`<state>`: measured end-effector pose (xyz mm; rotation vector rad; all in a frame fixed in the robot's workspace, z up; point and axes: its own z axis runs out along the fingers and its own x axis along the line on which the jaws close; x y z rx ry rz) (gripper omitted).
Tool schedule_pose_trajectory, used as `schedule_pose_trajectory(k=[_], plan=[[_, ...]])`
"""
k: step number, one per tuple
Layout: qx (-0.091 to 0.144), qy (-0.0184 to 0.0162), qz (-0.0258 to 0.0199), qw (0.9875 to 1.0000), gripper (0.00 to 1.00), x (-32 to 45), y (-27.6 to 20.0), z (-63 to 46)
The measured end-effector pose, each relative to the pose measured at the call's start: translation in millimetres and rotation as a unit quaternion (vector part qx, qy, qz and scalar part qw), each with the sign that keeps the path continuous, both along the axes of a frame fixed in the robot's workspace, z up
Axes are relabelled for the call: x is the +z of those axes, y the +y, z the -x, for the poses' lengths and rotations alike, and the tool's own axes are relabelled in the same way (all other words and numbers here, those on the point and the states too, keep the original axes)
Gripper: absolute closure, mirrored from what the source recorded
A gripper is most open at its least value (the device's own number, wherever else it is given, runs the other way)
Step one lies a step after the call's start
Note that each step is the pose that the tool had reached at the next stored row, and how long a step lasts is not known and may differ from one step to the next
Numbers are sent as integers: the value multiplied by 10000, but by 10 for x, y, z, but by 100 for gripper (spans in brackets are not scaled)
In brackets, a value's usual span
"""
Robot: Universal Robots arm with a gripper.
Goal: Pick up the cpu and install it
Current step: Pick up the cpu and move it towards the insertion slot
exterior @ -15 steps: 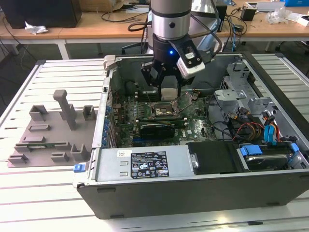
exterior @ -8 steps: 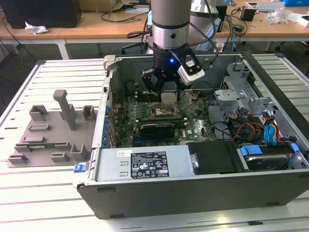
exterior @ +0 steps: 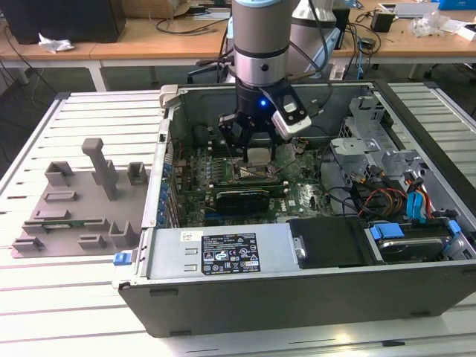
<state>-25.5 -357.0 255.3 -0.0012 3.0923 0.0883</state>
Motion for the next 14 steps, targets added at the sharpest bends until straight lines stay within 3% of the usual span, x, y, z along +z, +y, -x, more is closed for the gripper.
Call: schedule_pose_trajectory(k=[11, 14], plan=[[0, 0, -1, 10000, 45, -114, 121, 0], [1, 0, 0, 10000, 45, -121, 127, 0]])
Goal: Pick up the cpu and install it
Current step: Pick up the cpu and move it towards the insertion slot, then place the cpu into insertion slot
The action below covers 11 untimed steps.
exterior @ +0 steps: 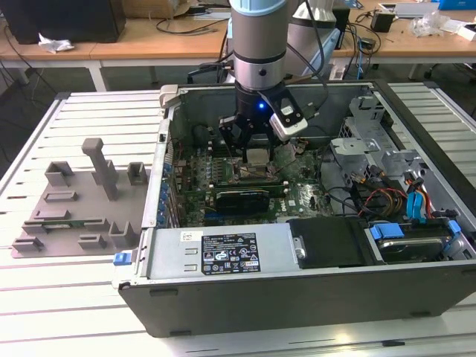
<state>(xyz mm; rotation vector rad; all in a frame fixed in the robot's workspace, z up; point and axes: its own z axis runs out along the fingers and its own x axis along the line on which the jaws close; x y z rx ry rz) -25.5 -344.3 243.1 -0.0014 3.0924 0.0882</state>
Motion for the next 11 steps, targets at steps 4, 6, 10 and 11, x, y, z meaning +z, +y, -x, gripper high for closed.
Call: schedule_pose_trajectory(k=[4, 6, 10, 11], plan=[[-1, 0, -1, 10000, 45, -3, 0, 0], [-1, 0, -1, 10000, 45, -4, 0, 0], [-1, 0, -1, 10000, 45, -4, 0, 0], [-1, 0, 0, 10000, 45, -4, 0, 0]])
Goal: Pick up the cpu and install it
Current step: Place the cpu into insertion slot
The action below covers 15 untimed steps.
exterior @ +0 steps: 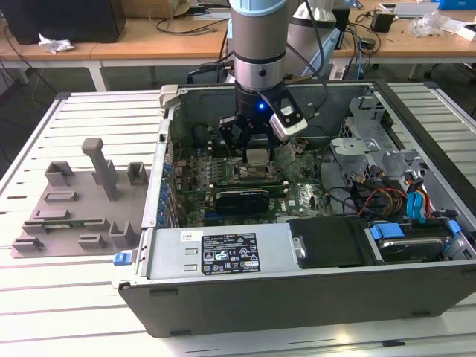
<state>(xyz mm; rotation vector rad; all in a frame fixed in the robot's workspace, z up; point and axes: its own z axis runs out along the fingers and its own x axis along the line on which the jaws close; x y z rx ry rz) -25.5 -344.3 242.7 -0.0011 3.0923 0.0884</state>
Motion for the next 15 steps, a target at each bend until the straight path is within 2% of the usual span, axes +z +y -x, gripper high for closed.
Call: schedule_pose_trajectory(k=[3, 5, 7, 11, 15], plan=[[-11, 0, 0, 10000, 45, -1, 0, 0], [-172, 0, -1, 9999, 45, -1, 0, 0], [-550, 0, -1, 9985, 45, -2, 0, 0], [-852, 0, -1, 9964, 45, -2, 0, 0], [-1133, 0, 0, 9936, 45, -3, 0, 0]])
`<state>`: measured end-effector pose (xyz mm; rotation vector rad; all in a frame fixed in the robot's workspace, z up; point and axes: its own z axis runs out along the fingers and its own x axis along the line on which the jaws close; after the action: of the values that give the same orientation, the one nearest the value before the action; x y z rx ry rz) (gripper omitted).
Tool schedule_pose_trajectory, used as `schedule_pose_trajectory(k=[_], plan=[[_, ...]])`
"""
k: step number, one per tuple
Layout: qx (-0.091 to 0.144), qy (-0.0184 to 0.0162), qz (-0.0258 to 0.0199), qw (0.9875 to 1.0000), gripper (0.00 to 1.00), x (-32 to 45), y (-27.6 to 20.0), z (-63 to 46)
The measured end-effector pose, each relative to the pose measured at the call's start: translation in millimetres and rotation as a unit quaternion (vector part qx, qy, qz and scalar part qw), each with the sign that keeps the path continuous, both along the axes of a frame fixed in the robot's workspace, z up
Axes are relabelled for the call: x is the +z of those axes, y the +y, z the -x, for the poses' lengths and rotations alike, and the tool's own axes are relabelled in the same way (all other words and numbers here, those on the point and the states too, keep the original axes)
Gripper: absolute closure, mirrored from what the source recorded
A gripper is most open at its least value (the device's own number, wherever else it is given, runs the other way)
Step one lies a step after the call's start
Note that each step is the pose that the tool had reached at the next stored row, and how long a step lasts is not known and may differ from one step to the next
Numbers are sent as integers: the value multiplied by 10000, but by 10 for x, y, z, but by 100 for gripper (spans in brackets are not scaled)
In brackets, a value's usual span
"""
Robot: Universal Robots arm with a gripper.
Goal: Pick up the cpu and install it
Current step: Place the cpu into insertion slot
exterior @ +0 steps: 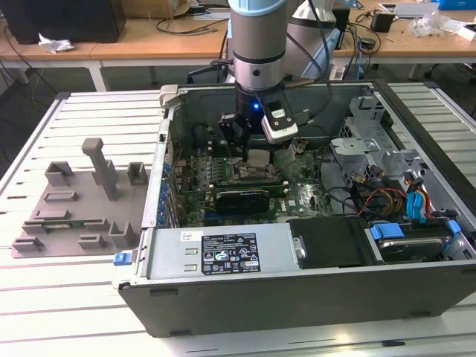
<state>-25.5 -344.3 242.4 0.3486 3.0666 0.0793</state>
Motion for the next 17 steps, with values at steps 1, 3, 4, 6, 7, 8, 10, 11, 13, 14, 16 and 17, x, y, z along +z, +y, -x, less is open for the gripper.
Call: schedule_pose_trajectory(k=[1, 3, 4, 6, 7, 8, 10, 11, 13, 14, 16, 17], plan=[[-128, 0, 0, 9999, 45, 0, 0, 0], [-433, 0, 0, 9991, 45, -1, 0, 0], [-496, 0, 0, 9988, 45, -1, 0, 0], [-693, 0, 0, 9976, 45, -1, 0, 0], [-838, 0, 0, 9965, 45, -1, 0, 0], [-974, 0, 0, 9952, 45, -2, 0, 0], [-1150, 0, 0, 9934, 45, -2, 0, 0], [-1254, 0, 0, 9921, 45, -2, 0, 0], [-1466, 0, 0, 9892, 45, -2, 0, 0], [-1524, 0, 0, 9883, 45, -3, 0, 0], [-1777, 0, 0, 9841, 45, -3, 0, 0], [-1860, 0, 0, 9826, 45, -3, 0, 0]])
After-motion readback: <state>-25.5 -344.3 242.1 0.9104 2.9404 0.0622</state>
